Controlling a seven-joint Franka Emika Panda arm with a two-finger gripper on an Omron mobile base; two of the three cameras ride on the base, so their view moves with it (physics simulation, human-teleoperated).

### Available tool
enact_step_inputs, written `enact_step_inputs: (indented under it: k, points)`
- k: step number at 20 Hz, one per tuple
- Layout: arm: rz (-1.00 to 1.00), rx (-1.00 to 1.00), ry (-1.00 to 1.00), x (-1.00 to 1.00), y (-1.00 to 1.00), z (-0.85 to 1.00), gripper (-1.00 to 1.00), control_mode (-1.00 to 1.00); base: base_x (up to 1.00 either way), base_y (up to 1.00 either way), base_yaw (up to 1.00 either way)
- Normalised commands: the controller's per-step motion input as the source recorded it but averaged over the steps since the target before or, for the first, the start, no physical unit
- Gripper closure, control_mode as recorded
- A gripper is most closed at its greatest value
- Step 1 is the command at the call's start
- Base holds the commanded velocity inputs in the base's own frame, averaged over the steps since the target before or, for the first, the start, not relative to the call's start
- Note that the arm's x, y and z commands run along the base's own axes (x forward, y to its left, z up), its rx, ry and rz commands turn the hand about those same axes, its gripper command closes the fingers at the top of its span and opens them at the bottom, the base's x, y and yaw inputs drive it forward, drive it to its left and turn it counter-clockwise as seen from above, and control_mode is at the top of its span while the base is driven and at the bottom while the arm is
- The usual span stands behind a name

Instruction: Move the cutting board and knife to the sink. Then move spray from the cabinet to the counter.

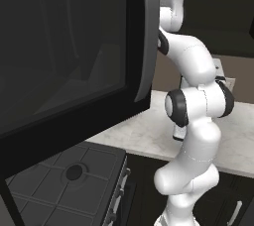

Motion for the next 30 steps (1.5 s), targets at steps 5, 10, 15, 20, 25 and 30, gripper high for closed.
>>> enact_step_inputs:
  k: [5,10,15,20,25,30]
  points:
    - [0.00,0.00,0.00,0.26,0.00,0.00,-1.00,-1.00,0.00,0.00,0.00]
    - [0.00,0.00,0.00,0.25,0.00,0.00,-1.00,-1.00,0.00,0.00,0.00]
    - [0.00,0.00,0.00,0.21,0.00,0.00,-1.00,-1.00,0.00,0.00,0.00]
    - [0.00,0.00,0.00,0.16,-0.01,0.00,-1.00,-1.00,0.00,0.00,0.00]
    - [0.00,0.00,0.00,0.16,-0.03,0.00,-1.00,-1.00,0.00,0.00,0.00]
    - [0.00,0.00,0.00,0.13,-0.04,0.00,-1.00,-1.00,0.00,0.00,0.00]
